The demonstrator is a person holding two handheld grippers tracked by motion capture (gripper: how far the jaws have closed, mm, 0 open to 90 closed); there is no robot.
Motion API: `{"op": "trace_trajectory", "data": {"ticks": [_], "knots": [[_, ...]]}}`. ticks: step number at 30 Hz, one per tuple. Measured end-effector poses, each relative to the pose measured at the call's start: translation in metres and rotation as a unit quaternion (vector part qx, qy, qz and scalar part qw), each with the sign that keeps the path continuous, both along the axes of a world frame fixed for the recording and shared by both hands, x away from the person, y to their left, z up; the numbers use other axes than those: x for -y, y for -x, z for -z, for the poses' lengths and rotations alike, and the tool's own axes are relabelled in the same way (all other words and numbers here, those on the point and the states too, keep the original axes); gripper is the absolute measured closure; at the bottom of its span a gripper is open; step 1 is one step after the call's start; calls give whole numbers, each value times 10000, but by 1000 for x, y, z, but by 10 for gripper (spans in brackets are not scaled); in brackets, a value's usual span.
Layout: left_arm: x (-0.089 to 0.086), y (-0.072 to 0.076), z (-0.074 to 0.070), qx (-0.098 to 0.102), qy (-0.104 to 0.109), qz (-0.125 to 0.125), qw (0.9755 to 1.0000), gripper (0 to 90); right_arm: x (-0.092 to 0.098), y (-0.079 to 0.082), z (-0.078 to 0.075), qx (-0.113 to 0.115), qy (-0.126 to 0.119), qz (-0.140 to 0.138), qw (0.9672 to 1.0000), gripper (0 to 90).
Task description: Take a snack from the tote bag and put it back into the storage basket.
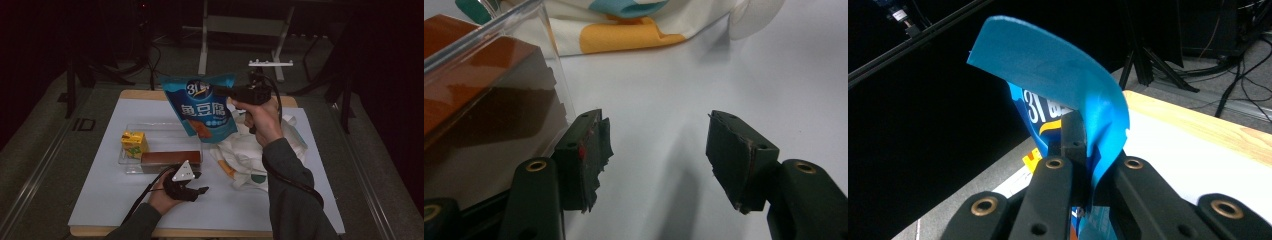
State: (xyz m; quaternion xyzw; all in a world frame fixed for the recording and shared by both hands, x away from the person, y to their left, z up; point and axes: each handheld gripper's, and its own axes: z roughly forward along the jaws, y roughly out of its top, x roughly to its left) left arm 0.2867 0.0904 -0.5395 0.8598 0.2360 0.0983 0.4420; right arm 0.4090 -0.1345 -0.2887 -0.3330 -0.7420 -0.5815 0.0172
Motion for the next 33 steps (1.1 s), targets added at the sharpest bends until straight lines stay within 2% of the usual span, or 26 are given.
{"op": "trace_trajectory", "data": {"ticks": [3, 15, 18, 33], "knots": [[-1, -1, 0, -38, 64, -10, 10000, 403, -7, 0, -1, 9, -31, -53, 10000, 893], [-1, -1, 0, -22, 64, 17, 10000, 402, -27, -3, 4, -78, -155, -192, 9997, 893], [-1, 0, 0, -15, 60, 23, 10000, 402, -37, -4, 9, -109, -123, -244, 9996, 893], [-1, 0, 0, 0, 61, 39, 10000, 403, -60, -11, 23, -229, -83, -332, 9992, 892]]}}
